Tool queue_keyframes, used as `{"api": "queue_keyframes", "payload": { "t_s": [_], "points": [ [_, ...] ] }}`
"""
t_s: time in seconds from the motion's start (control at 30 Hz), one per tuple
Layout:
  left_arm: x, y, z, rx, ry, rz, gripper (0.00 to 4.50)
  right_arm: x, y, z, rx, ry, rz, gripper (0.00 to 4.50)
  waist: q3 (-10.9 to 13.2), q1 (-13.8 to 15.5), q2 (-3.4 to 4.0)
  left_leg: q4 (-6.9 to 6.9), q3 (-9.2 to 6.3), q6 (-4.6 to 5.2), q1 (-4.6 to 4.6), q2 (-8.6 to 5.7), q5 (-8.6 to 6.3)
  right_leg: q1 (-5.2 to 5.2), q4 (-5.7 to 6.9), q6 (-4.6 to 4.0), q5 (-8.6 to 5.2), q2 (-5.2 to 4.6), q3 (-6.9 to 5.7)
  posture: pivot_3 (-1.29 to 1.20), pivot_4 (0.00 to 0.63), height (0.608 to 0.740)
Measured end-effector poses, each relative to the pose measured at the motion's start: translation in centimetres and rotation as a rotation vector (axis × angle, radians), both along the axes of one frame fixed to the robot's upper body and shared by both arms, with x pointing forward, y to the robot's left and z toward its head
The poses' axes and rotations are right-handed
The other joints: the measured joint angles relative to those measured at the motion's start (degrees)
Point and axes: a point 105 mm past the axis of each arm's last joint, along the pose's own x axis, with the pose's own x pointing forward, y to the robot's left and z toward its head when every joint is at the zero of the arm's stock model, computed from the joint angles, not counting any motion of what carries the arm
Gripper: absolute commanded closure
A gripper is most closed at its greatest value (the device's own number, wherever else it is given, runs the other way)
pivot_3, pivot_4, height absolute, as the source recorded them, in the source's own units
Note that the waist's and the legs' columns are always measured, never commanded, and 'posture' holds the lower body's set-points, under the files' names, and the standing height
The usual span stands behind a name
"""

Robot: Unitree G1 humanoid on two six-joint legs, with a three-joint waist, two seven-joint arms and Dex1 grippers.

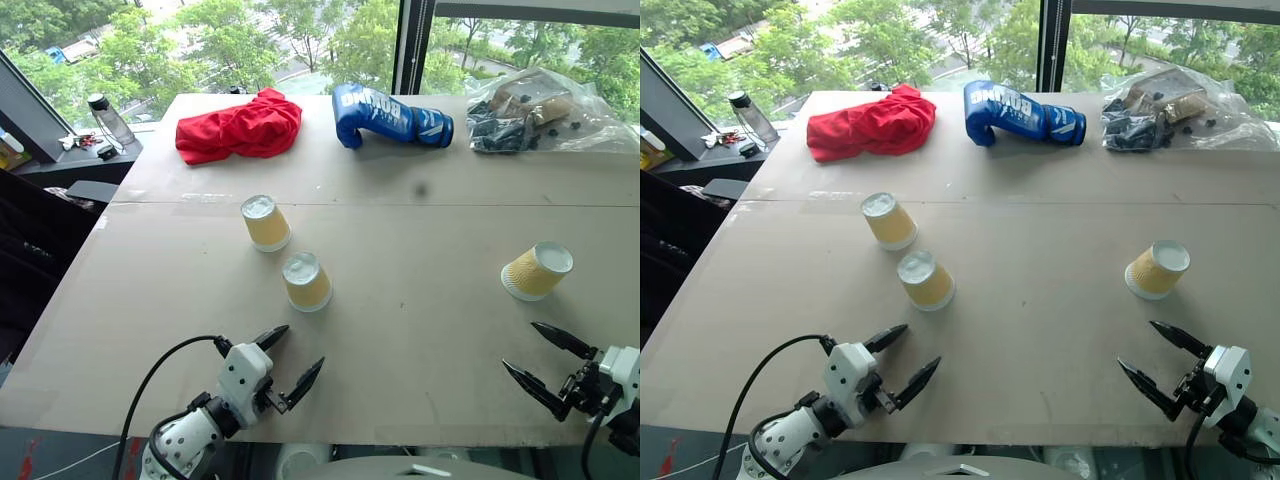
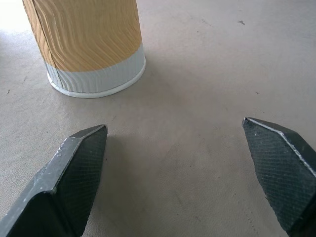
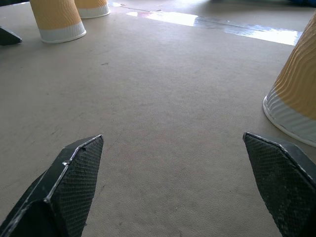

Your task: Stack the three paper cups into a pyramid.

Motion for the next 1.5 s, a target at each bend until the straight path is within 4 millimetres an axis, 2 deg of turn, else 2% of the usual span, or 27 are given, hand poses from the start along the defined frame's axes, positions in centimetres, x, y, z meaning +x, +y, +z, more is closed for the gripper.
{"api": "queue_keyframes", "payload": {
  "t_s": [0.37, 0.63, 0.9, 1.2, 1.33, 1.5],
  "points": [
    [0.1, -1.0, 1.4, -0.011, 0.021, -0.02, 0.02, 0.5, 0.6, 0.3, 0.003, -0.018, 0.013, 0.0, 0.1, 0.1, -0.18, 0.11, -0.02, 0.0, -0.02, -0.01, 0.01, 0.01, 0.08, 0.25, 0.14, 0.11, -0.02, 0.0, 0.15, 0.74],
    [0.5, -0.9, 1.5, -0.009, 0.026, -0.024, 0.02, 0.7, 0.7, 0.5, 0.0, -0.026, 0.025, 0.0, 0.1, 0.2, -0.23, 0.28, -0.05, 0.01, 0.04, -0.01, 0.01, 0.0, 0.42, 0.28, 0.15, 0.46, -0.01, 0.0, 0.15, 0.74],
    [-0.1, -0.3, 2.0, -0.013, -0.011, -0.015, 0.02, 0.8, 1.2, 1.0, 0.018, -0.056, 0.073, 0.0, 0.2, 0.2, -0.33, 0.57, -0.06, 0.0, 0.09, 0.04, 0.01, 0.0, 0.76, 0.09, 0.05, 0.23, 0.04, 0.0, 0.15, 0.74],
    [1.6, 1.2, 5.2, -0.04, -0.246, 0.153, 0.02, 0.8, 7.0, 5.7, 0.164, -0.154, 0.304, 0.0, 0.3, 0.7, -0.43, 0.81, -0.14, 0.0, -0.01, 0.02, 0.01, 0.0, 0.84, 0.25, 0.13, 0.2, -0.04, 0.0, 0.15, 0.74],
    [2.3, 1.2, 5.9, 0.0, -0.318, 0.193, 0.02, 0.9, 8.5, 7.5, 0.19, -0.2, 0.381, 0.0, 0.3, 0.8, -0.51, 0.88, -0.2, 0.0, -0.04, 0.0, 0.01, 0.01, 0.88, 0.28, 0.15, 0.47, -0.1, 0.0, 0.15, 0.74],
    [3.5, 1.3, 6.3, 0.018, -0.361, 0.205, 0.02, 0.9, 8.9, 7.9, 0.2, -0.2, 0.41, 0.0, 0.3, 0.8, -0.55, 0.91, -0.27, 0.0, -0.06, 0.01, 0.01, 0.01, 0.92, 0.3, 0.16, 0.56, -0.12, 0.0, 0.15, 0.74]
  ]
}}
